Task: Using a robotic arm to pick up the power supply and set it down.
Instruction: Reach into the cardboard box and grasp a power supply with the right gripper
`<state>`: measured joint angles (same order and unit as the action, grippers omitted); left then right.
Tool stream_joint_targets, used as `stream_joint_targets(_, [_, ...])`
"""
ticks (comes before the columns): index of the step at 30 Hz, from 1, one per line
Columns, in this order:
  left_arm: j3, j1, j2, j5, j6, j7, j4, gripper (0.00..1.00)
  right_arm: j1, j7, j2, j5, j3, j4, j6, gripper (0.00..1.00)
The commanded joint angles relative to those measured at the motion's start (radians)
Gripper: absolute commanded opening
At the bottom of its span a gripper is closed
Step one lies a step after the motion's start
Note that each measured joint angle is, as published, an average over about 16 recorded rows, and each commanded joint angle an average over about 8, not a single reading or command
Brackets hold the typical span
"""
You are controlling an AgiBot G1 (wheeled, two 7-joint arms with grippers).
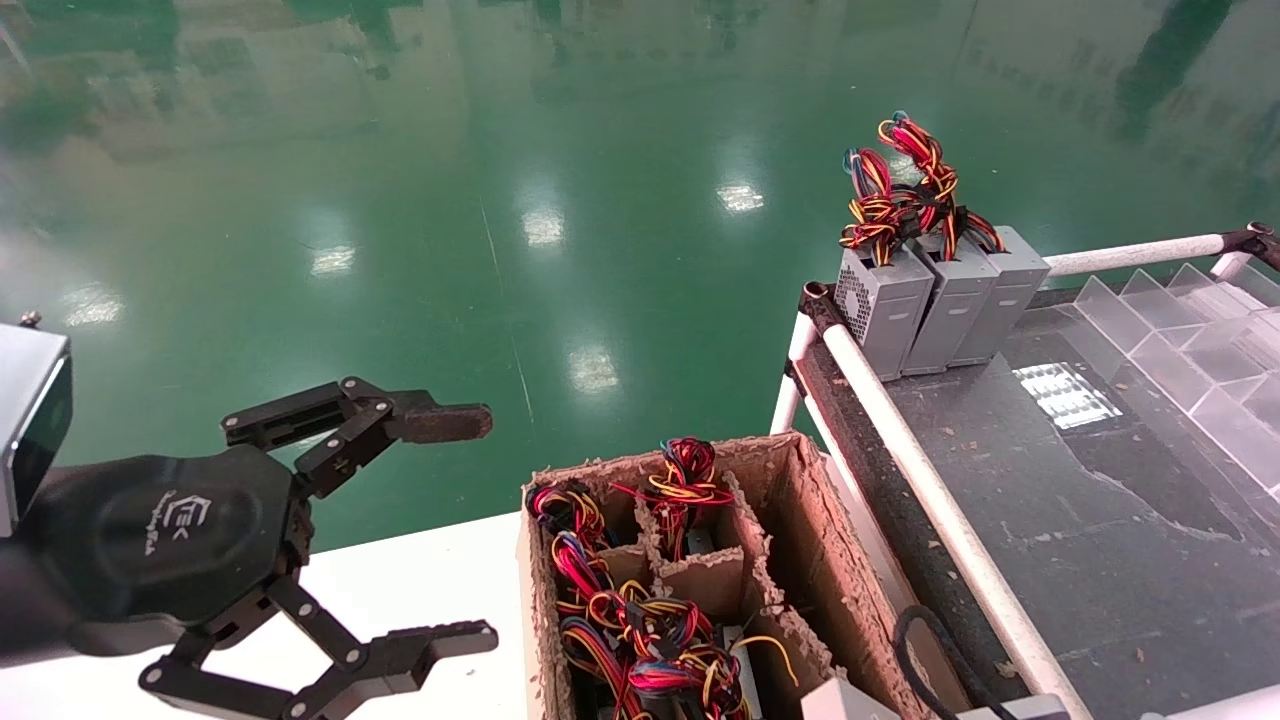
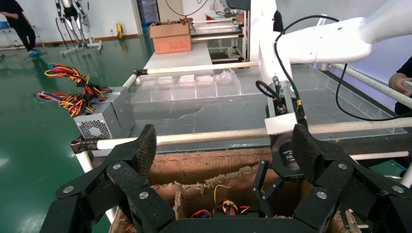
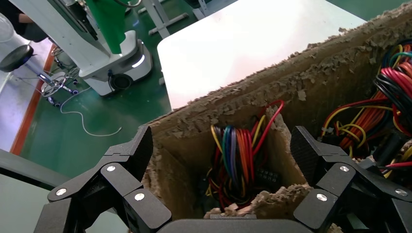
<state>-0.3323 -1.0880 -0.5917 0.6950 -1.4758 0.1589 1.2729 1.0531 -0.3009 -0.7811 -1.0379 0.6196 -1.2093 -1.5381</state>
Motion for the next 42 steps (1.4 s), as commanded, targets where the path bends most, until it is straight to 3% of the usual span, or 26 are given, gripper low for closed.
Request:
stream_joint_targets(1, [0.000,0.000,0.000,0.000,0.000,0.000,0.000,1.00,0.001,0.008,-0.007,-0.008,0.005,0.010,0.002,0.88])
stream_joint_targets(7, [0.000,0.000,0.000,0.000,0.000,0.000,0.000,1.00,0.006,0.019,-0.021,-0.007,0.014,0.021,-0.007,0.65])
stream_joint_targets(13, [0.000,0.000,0.000,0.000,0.000,0.000,0.000,1.00,0.007,0.021,-0.028,-0.009,0.029,0.026,-0.011,0.13])
stream_joint_targets(16, [0.000,0.000,0.000,0.000,0.000,0.000,0.000,1.00,0.005,0.023,-0.031,-0.011,0.036,0.031,-0.010,0.00])
stream_joint_targets(42, [-0.001,0.000,0.000,-0.001,0.000,0.000,0.000,1.00,0.004,0.029,-0.052,-0.036,0.068,0.053,0.017,0.00])
